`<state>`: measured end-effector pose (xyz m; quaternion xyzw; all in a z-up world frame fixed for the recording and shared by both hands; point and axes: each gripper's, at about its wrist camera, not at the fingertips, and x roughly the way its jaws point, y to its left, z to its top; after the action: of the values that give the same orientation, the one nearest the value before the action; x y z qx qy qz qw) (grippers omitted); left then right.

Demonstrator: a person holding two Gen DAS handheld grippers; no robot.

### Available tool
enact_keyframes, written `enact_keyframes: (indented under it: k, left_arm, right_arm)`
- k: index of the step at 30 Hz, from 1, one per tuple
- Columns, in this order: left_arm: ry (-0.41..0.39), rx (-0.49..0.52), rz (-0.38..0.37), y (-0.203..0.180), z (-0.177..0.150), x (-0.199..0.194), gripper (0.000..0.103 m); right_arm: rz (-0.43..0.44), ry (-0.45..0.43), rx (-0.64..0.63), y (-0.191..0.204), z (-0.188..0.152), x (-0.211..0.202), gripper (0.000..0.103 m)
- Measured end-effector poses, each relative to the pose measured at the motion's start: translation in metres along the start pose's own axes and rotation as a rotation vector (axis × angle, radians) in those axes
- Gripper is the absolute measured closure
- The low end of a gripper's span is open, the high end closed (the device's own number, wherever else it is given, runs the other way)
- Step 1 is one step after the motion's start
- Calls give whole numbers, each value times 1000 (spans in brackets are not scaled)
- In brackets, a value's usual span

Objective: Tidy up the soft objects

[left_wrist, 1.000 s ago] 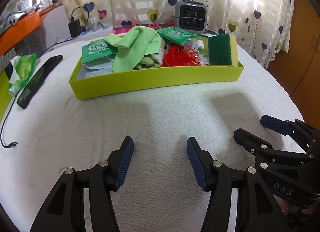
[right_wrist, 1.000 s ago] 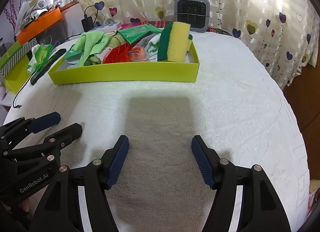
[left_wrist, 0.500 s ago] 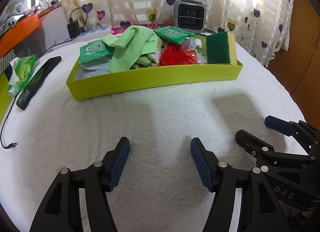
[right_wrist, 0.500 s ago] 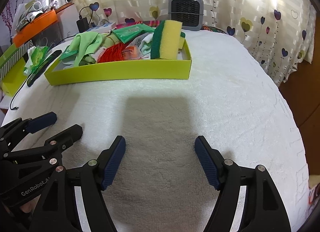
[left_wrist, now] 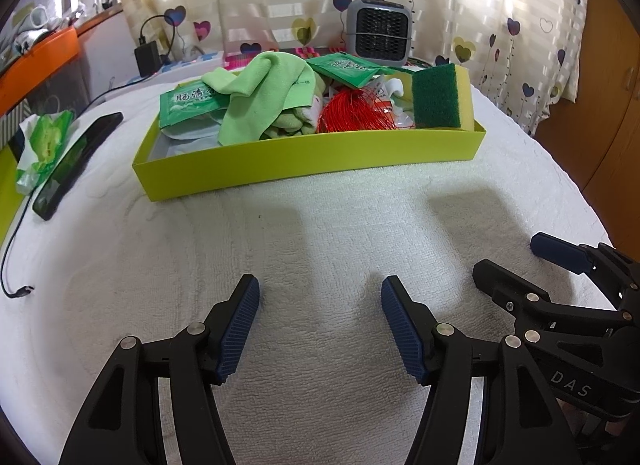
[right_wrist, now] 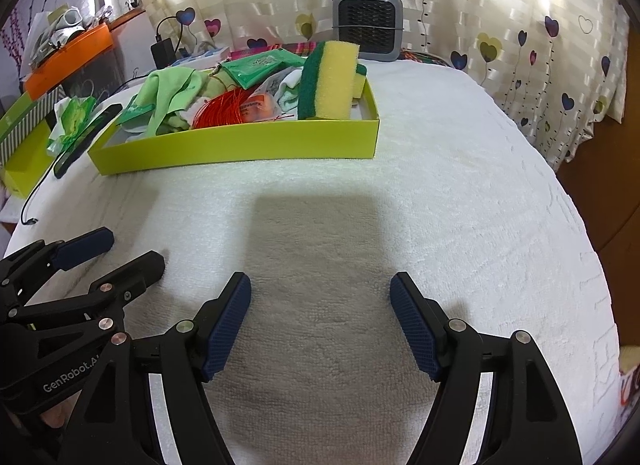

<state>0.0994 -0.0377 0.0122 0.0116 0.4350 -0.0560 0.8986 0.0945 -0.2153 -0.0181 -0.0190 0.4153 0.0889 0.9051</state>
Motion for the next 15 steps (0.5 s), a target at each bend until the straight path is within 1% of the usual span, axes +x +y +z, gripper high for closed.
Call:
enact_keyframes:
  k: [15]
  left_arm:
    - [0,-1,-1,0,0,0,40]
  right_arm:
    - [-1,1,0,1,0,1,30]
